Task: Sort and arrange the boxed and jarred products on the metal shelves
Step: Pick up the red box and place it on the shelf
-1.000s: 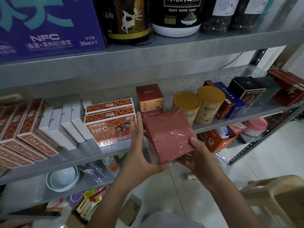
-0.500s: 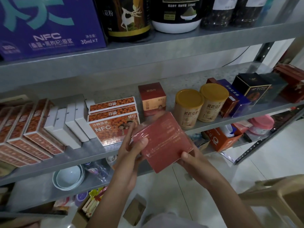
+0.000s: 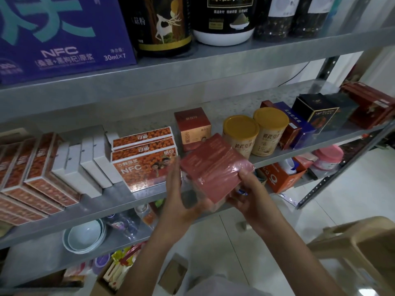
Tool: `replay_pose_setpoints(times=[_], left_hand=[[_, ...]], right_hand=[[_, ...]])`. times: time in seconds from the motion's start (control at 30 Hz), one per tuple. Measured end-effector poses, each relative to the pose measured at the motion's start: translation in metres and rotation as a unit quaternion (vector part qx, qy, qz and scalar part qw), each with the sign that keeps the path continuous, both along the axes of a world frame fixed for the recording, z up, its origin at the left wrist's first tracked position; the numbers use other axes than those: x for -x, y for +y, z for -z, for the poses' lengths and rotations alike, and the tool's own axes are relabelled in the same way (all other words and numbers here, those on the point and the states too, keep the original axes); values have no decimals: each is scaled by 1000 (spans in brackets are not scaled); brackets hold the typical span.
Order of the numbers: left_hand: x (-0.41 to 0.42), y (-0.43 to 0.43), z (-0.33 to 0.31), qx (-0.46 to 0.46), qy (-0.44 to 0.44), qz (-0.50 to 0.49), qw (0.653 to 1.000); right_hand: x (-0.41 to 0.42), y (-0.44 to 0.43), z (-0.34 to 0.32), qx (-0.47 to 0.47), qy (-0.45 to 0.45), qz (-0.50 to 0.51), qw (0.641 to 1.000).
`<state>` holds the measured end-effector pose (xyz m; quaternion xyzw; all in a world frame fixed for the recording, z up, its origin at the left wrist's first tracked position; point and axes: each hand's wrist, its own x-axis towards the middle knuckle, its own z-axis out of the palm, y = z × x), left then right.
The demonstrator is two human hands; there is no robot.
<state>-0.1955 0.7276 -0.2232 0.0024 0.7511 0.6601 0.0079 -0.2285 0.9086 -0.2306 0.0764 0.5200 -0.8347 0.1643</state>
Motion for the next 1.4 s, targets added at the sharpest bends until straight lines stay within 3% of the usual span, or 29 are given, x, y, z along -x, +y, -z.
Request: replay_pose_setpoints(times=[0.1,0.2,0.33,0.5,0.57,0.67,0.77,0.83,0.93,1.07,1.17,1.27,1.4], left_hand=[[-2,4,-3,58,23,27,998],[3,9,-5,92,46,-33,994],[19,3,-10,-44,3,-116,992],[22,-14,-14,-230,-144,-99,957],[22,-17,-14,-274,-187,-76,940],[23,-17,-14,-298,-234,-34,925],[26,-19,-14,-273,-254,-4,928],[29,-22,-15,-244,-255,8,936],[34,-24,-15,-200,-236,-7,951],[29,-16,-13,-207,-118,-24,971],[18,2,-10,-60,-30,18,998],[16,21,-9,42,-39,13,998],[21,13,-3,-27,-40,-72,996]], right_hand=[[0,-1,-8,16,-38,-4,999],[-2,3,-15,5,-31,-28,999],[-2,14,-23,-45,2,-82,996],[9,26,-27,-204,114,-160,959],[20,31,-28,-217,160,-178,946],[37,34,-36,-227,238,-236,914],[47,32,-47,-238,282,-314,875],[46,27,-49,-263,305,-308,862],[40,19,-44,-286,319,-220,876],[31,6,-40,-235,225,-63,943],[28,-6,-37,-183,150,29,971],[21,-14,-36,-184,126,45,974],[19,-1,-33,-193,113,-30,974]])
